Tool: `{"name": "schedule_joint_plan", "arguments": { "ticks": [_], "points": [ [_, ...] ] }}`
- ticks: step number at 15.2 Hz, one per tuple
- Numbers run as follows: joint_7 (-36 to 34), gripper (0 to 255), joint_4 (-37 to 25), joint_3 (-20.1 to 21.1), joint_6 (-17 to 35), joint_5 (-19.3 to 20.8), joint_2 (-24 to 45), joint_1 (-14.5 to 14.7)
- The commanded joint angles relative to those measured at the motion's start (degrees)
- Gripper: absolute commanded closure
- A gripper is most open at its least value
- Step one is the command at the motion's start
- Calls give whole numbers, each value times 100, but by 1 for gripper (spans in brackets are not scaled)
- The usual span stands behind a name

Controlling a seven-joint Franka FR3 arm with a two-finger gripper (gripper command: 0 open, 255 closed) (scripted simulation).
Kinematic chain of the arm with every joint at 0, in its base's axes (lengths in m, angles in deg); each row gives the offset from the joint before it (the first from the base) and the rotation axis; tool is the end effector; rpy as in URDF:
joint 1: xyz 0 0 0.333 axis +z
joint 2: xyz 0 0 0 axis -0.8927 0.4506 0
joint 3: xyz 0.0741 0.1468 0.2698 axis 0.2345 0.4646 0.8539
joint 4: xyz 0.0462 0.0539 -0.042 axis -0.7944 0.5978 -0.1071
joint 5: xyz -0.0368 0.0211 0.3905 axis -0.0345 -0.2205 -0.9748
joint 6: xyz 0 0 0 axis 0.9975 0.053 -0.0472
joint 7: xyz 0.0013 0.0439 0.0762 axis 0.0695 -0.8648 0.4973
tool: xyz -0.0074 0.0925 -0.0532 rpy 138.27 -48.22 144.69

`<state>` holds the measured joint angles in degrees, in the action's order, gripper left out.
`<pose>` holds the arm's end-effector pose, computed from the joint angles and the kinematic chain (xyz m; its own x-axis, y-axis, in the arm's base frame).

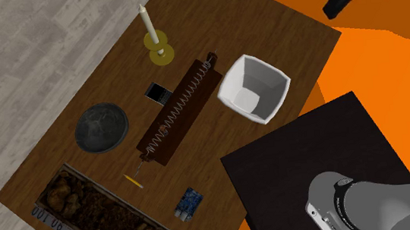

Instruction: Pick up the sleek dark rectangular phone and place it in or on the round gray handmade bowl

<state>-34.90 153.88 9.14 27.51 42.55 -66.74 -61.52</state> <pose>0.3668 -0.0121 0.5541 0.9995 -0.0229 0.0208 -0.0229 -0.9997 0.0003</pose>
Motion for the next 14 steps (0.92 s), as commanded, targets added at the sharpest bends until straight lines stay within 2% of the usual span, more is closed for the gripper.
{"name": "schedule_joint_plan", "arguments": {
  "ticks": [1,14],
  "points": [
    [56,0,76,57,360,-51,296,105],
    [496,0,-111,442,2242,-296,2476,693]
  ]
}}
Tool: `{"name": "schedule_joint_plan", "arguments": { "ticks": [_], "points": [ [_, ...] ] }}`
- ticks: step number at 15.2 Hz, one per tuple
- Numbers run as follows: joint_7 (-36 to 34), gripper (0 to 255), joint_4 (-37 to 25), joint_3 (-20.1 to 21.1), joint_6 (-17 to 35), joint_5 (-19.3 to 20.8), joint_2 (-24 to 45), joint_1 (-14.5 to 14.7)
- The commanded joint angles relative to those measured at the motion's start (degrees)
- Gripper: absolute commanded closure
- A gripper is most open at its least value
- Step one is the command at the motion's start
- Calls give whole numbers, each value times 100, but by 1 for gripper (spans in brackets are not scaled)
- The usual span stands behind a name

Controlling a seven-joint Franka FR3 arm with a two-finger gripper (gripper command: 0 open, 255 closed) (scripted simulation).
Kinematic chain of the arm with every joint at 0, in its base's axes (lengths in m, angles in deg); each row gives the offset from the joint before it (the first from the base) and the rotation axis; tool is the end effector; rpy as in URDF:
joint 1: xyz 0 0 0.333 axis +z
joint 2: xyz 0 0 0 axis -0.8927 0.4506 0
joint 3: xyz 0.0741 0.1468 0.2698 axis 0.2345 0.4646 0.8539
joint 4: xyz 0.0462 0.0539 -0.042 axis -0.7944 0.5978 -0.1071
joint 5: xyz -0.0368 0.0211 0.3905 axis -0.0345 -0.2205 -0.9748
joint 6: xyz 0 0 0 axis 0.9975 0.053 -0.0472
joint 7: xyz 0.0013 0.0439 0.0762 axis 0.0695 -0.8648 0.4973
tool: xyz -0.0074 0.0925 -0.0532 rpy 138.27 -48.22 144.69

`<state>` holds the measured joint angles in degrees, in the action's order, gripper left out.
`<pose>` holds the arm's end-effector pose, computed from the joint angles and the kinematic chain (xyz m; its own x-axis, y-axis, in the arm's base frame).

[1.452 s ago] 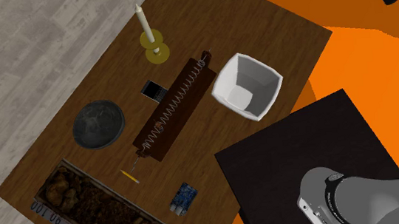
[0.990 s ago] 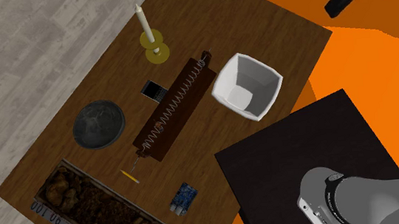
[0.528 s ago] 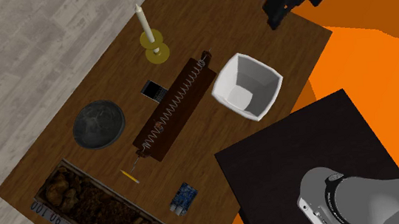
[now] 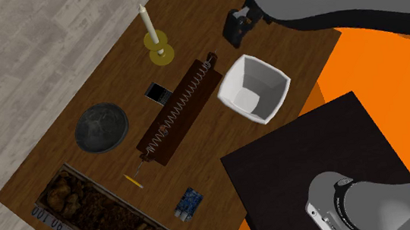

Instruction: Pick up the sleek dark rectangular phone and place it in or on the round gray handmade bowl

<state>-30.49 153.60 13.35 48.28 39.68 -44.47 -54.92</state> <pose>0.4612 0.0807 0.4252 0.9764 0.2159 0.0006 0.2159 -0.9763 -0.0125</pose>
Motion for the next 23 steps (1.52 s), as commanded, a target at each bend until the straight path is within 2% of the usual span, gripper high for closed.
{"name": "schedule_joint_plan", "arguments": {
  "ticks": [1,12,23],
  "points": [
    [86,0,-137,56,287,-18,433,72],
    [333,0,-1078,446,1328,75,2506,484],
    [460,0,-2589,692,1796,465,4596,1012]
  ]
}}
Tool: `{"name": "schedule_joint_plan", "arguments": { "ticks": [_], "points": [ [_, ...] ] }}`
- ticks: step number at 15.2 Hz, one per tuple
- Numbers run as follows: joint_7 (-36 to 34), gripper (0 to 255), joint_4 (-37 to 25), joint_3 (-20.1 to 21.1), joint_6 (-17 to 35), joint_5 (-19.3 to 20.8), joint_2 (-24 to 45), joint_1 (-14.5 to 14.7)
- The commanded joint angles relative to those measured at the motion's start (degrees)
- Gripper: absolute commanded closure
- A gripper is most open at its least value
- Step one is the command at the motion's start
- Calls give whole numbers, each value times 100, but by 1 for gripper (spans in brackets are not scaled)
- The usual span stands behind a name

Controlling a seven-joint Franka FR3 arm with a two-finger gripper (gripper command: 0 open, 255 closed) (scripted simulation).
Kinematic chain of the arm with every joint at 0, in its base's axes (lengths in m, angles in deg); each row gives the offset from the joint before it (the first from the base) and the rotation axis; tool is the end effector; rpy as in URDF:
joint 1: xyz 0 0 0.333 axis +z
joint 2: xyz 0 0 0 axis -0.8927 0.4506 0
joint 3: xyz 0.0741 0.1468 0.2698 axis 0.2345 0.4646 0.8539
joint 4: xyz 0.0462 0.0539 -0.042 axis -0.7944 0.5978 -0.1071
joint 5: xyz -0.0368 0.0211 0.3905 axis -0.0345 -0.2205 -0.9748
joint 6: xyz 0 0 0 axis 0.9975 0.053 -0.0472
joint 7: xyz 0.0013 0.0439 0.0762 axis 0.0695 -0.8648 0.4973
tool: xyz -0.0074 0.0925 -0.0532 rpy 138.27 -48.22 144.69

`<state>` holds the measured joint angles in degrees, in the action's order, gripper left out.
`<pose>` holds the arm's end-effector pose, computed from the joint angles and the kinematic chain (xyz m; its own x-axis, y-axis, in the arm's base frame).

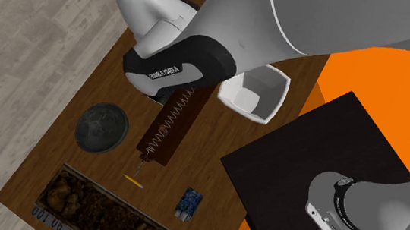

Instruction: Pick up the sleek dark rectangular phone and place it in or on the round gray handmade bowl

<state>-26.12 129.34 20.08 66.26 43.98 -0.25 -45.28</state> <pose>0.5623 0.2719 0.2077 0.8175 0.5756 -0.0220 0.5744 -0.8174 -0.0432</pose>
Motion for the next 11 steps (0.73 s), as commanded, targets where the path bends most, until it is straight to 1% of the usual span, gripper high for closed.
{"name": "schedule_joint_plan", "arguments": {
  "ticks": [1,7,11],
  "points": [
    [38,0,-329,33,12,73,364,105],
    [144,0,-1366,98,1,277,1449,449],
    [128,0,-1439,66,171,304,1692,481]
  ]
}}
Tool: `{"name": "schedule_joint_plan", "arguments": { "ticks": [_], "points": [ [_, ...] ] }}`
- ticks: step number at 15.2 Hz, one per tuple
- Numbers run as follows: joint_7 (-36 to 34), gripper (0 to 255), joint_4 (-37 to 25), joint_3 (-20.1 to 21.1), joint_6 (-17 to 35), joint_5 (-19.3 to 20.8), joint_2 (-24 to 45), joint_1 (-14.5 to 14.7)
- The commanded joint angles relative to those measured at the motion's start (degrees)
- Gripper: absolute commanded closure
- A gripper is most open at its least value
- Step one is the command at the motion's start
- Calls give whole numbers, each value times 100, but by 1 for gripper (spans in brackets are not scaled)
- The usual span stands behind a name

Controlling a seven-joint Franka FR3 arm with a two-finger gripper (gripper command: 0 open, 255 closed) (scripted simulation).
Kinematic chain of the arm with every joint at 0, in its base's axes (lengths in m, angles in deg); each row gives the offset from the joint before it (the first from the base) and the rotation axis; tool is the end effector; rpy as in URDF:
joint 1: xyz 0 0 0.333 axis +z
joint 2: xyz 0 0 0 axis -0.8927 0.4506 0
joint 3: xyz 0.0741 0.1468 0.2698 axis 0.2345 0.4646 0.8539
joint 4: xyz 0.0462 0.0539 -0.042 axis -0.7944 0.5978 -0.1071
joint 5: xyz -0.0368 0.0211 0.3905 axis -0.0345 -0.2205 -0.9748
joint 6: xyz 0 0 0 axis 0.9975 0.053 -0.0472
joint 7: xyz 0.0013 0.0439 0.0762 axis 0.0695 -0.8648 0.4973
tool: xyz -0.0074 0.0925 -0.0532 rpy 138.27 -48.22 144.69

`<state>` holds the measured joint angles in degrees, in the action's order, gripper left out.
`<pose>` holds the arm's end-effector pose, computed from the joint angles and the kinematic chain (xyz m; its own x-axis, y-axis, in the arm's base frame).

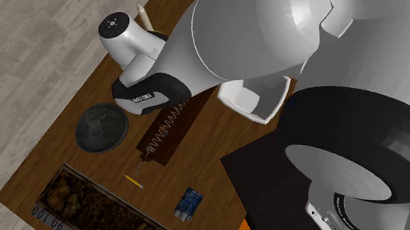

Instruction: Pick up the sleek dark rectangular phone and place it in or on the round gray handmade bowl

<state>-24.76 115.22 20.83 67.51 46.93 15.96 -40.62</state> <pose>0.5750 0.3422 0.1234 0.7348 0.6777 -0.0276 0.6757 -0.7350 -0.0558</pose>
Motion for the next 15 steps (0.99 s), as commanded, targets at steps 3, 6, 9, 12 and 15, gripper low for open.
{"name": "schedule_joint_plan", "arguments": {
  "ticks": [3,6,9,12,15],
  "points": [
    [-19,0,-96,-31,166,29,259,40],
    [-21,0,-111,-36,188,32,296,45],
    [-21,0,-111,-36,188,32,296,45],
    [-21,255,-111,-35,187,32,295,45],
    [-18,255,-100,-35,187,31,285,41]
  ]
}}
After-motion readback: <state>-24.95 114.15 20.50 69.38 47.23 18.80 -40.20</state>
